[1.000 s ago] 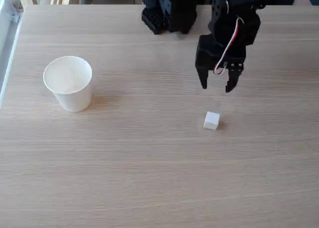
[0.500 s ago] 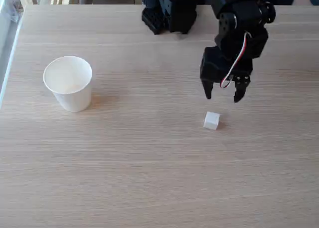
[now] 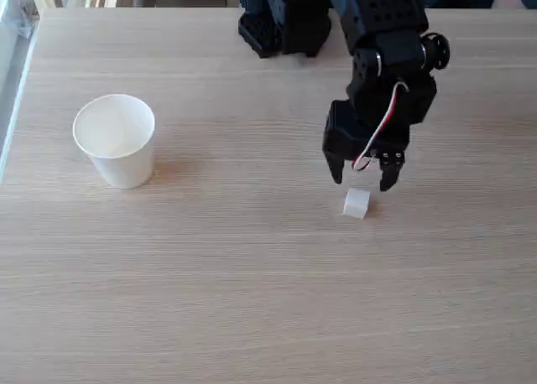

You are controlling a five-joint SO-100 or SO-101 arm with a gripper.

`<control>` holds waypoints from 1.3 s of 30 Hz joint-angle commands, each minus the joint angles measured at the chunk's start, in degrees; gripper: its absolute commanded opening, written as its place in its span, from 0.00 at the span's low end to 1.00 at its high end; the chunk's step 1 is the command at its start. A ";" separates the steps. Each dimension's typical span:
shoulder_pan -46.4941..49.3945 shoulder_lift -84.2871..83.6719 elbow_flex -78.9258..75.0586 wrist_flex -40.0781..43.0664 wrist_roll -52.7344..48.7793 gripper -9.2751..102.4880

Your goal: Grasp a block and put it in the bin.

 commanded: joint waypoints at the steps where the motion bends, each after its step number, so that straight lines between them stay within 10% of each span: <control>1: 0.09 -0.44 -2.81 0.18 -0.44 0.38; 22: 0.35 -8.00 -11.51 1.23 -1.76 0.36; 39: 0.79 -6.24 -10.37 2.55 -3.25 0.12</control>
